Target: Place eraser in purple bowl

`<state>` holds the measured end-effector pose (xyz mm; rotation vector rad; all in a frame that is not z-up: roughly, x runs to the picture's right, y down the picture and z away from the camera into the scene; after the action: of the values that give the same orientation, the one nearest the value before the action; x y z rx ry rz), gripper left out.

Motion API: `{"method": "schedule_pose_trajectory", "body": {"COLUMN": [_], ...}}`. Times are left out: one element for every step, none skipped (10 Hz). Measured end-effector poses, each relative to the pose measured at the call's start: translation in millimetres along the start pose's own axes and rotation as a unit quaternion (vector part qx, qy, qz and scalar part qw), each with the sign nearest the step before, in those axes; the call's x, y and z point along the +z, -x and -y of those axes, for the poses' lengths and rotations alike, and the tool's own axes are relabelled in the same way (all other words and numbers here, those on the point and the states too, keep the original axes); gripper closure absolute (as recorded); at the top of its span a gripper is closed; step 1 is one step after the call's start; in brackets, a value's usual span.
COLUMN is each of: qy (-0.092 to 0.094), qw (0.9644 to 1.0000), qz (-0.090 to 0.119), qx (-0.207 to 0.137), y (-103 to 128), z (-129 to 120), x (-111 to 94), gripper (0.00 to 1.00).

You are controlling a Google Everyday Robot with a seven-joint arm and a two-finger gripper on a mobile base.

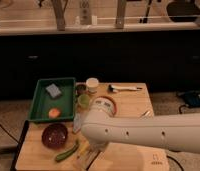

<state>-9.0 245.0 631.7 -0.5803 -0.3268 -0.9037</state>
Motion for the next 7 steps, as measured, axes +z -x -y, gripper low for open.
{"method": "schedule_pose_trajectory", "body": {"qy": [0.001, 0.002, 0.002, 0.002, 0.004, 0.004, 0.005], "qw": [1.0, 0.9999, 0.9997, 0.9994, 0.999, 0.9987, 0.9984], "qz": [-0.003, -0.007, -0.008, -0.01, -0.009, -0.009, -0.008], "qx": [-0.007, -0.015, -0.023, -0.032, -0.044, -0.05, -0.056], "y": [0.4, -0.5, 0.1, 0.2, 1.2, 0.9, 0.1], "z": [5.2, 11.8, 16.9, 23.7, 32.4, 37.5, 43.3], "x": [-1.6, -3.4, -4.1, -4.5, -4.6, -4.6, -4.5], "gripper": [1.0, 1.0, 1.0, 1.0, 1.0, 1.0, 1.0]}}
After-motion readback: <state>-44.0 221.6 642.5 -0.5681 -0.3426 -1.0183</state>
